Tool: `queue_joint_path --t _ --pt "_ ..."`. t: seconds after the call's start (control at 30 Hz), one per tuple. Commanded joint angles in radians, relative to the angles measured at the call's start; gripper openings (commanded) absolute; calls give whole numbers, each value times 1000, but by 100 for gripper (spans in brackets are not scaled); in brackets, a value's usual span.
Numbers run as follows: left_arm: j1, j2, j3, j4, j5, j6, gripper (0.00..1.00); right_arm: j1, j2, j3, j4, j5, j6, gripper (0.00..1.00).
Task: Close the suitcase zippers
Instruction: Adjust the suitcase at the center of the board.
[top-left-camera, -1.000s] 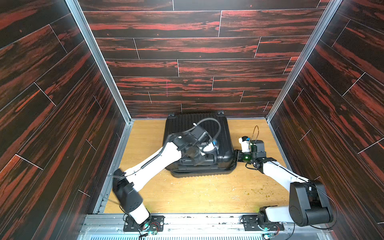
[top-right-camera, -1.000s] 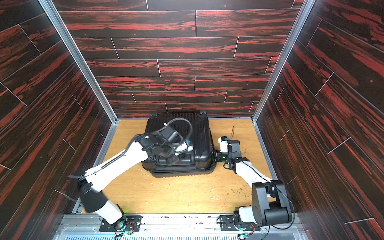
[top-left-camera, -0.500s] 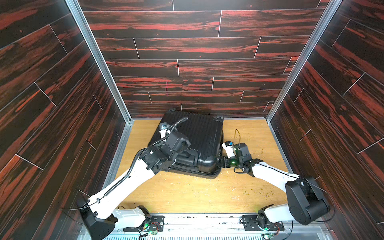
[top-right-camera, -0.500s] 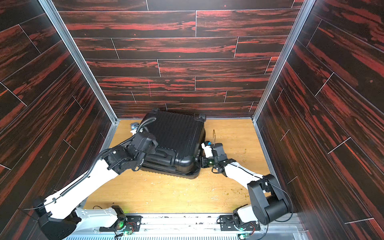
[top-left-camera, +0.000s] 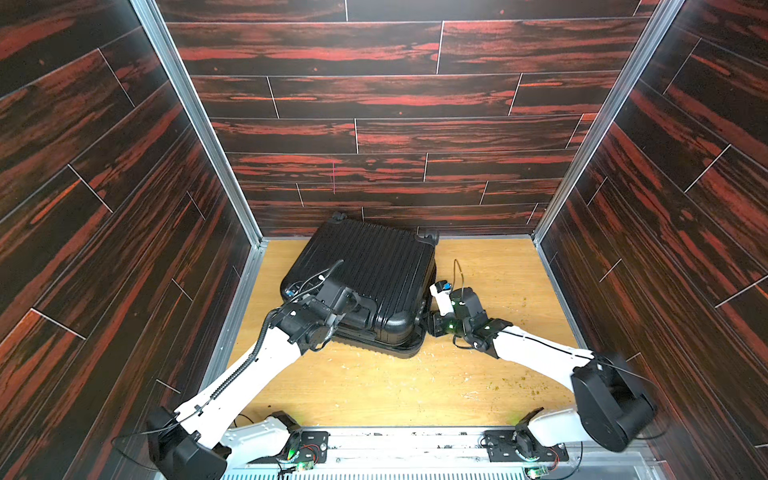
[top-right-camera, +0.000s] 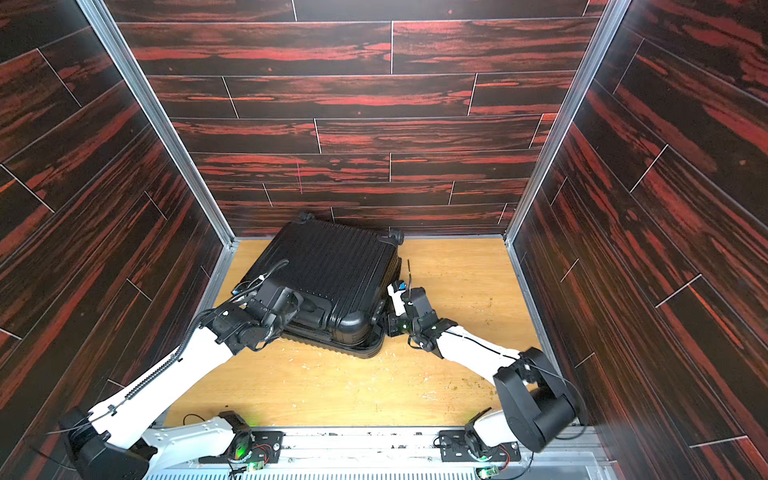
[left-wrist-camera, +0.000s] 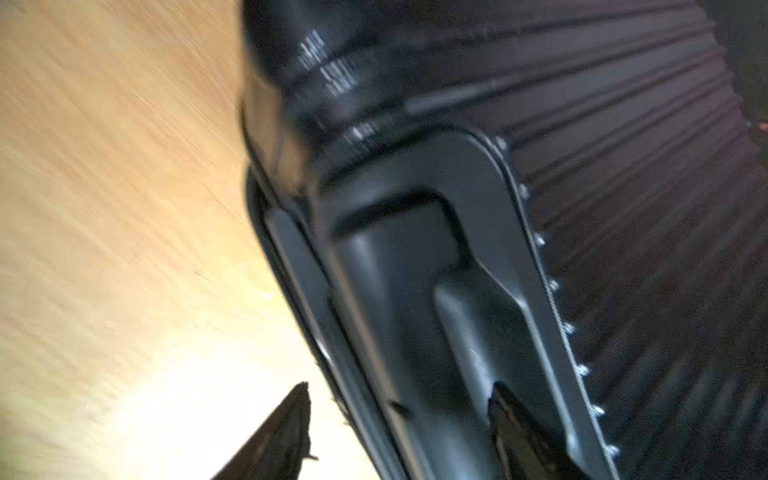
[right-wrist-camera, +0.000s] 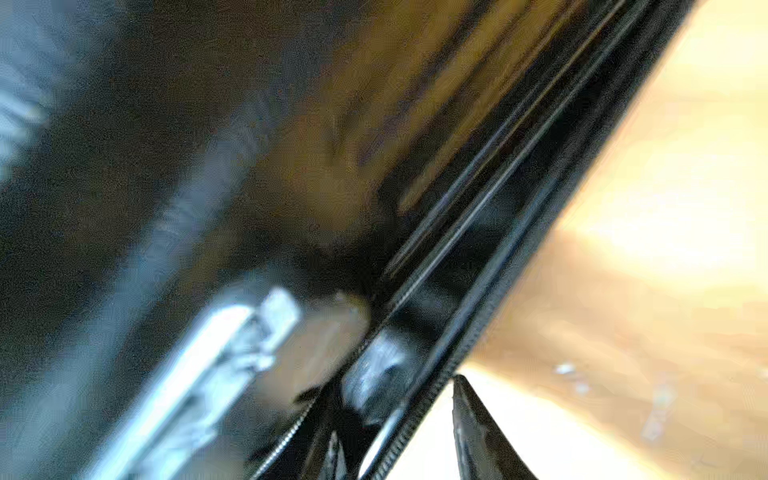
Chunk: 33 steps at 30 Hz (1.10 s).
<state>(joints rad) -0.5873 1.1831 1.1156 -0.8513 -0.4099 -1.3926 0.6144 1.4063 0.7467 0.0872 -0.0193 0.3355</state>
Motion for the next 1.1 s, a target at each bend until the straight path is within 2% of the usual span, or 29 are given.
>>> queue_joint_path --t 0.0,0.23,0.37,0.47,0.57,0.7,0.8,0.87,0.97,1.07 --pt "19 36 22 31 81 -19 72 -12 -70 23 -26 71 -35 46" --pt "51 109 33 46 156 -8 70 -63 -146 26 -90 91 -61 46" --pt "53 131 34 44 166 5 55 -102 -181 29 -119 102 -76 46" --pt "54 133 35 18 114 44 37 -154 -209 28 -141 94 -78 46" --pt "55 111 18 17 46 93 31 -222 -237 23 -157 65 -87 46" --pt "66 59 -24 75 -14 242 32 -318 -280 11 -179 30 -96 46" --pt "89 16 -66 171 7 410 32 -378 -304 1 -193 18 -99 46" --pt "130 3 -87 240 74 526 33 -418 -311 -6 -205 14 -93 46" --pt "215 31 -66 298 253 701 32 -472 -308 -23 -209 -19 -82 46" --pt "274 102 28 242 381 845 28 -502 -285 -32 -210 -65 -79 46"
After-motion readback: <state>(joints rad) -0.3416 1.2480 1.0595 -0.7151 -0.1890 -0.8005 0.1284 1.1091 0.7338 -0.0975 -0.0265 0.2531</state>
